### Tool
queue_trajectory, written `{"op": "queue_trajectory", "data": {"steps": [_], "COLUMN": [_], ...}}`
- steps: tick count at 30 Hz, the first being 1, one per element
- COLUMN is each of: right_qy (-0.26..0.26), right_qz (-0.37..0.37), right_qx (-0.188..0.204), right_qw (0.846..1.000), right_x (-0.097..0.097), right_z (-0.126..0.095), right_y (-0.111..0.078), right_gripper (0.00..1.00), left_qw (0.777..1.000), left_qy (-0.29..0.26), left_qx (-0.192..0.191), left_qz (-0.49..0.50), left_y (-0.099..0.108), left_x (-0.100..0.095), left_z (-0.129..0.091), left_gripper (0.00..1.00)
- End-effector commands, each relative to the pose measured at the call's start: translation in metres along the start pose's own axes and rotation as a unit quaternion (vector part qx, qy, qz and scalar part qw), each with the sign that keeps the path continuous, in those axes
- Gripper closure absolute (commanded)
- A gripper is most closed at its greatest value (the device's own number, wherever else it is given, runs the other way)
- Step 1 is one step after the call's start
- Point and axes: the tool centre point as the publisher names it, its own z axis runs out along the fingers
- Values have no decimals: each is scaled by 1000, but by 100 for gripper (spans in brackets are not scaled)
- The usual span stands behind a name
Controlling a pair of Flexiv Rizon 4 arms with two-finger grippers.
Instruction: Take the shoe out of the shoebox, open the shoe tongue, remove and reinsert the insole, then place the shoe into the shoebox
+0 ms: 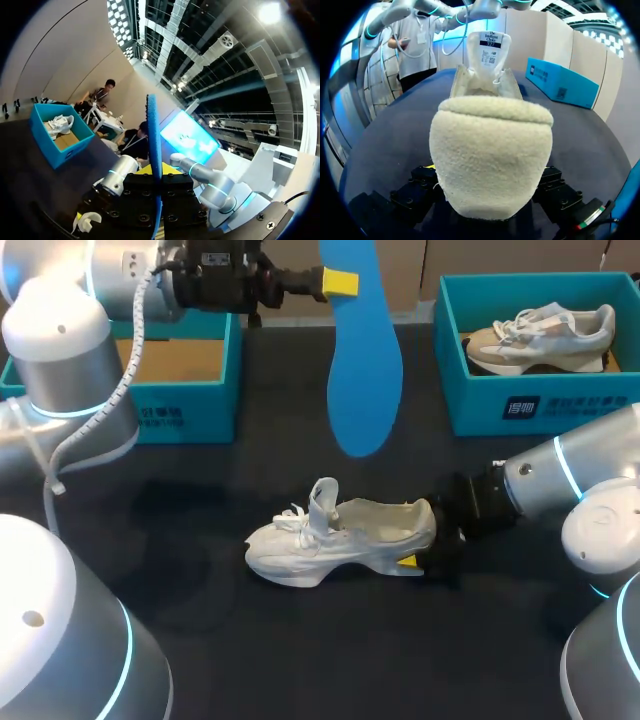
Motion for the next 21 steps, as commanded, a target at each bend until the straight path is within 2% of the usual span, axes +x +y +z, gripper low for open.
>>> {"op": "queue_trajectory", "data": {"steps": [1,10,21], "right_qy": [-1,-1,-1], "right_qz": [0,0,0], "right_qx": [1,1,1], "right_qw": [1000,1000,1000], "right_x": [0,0,0], "right_z": [1,1,1], "right_y": [1,1,1], "right_gripper": [100,100,100], "left_qw": [1000,996,994], "left_qy": [0,39,32], "left_qx": [-1,-10,-14], "left_qz": [0,-74,-100], "left_y": [0,29,55], "left_x": [0,35,67], "left_z": [0,5,15], "left_gripper": [100,100,100]}}
